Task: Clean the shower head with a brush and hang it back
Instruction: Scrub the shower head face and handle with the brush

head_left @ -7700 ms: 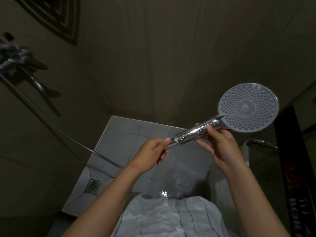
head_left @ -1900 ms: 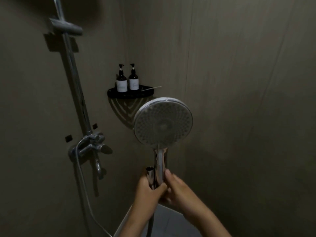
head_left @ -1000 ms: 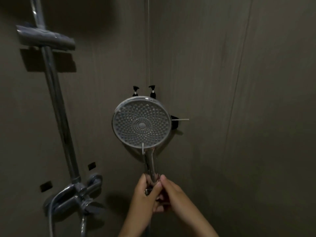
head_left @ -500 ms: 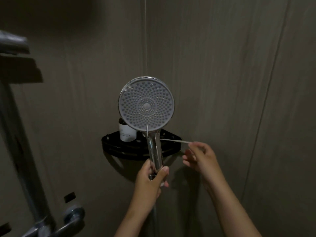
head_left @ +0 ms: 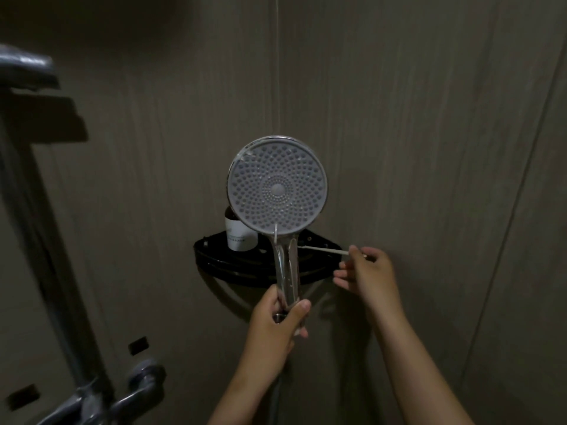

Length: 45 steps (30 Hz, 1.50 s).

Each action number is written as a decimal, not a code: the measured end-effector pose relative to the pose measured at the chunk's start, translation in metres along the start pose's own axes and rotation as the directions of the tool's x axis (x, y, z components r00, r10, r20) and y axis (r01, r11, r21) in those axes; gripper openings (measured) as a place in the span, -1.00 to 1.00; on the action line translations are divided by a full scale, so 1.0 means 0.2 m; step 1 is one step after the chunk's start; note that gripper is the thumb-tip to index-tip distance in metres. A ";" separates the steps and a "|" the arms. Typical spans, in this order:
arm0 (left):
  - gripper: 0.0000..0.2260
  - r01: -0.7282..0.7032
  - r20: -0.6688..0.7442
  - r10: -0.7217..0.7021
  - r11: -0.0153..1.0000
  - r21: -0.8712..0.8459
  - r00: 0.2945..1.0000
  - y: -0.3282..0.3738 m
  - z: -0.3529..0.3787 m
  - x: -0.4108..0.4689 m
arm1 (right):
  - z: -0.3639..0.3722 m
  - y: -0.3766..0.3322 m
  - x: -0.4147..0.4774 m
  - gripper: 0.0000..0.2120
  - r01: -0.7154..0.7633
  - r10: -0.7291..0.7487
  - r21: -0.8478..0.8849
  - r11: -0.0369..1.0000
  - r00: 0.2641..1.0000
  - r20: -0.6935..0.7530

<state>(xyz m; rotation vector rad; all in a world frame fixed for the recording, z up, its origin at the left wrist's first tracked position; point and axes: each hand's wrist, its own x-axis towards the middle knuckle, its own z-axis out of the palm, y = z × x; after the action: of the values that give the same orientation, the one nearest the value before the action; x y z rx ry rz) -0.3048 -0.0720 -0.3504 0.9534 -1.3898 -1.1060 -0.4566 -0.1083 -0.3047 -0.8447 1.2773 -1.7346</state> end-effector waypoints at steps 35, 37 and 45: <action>-0.87 0.080 0.061 -0.075 0.992 -0.095 0.995 0.23 -0.56 -1.10 | -0.18 0.05 -1.47 -0.81 0.181 -0.161 0.187 0.966 0.980 -0.118; -0.87 0.109 0.097 -0.100 0.990 -0.091 0.990 0.22 -0.64 -1.28 | -0.20 0.10 -1.69 -0.81 0.177 -0.151 0.193 0.965 0.978 -0.143; -0.78 0.252 0.230 -0.219 0.960 -0.123 0.948 0.12 -0.89 -1.94 | -0.36 0.27 -2.54 -0.82 0.109 -0.035 0.232 0.966 0.952 -0.303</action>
<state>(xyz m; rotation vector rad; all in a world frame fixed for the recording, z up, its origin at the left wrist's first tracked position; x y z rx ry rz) -0.0847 0.2859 -0.4252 0.9280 -1.3638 -1.5109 -0.2779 0.3649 -0.4032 -0.5041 1.1957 -2.0891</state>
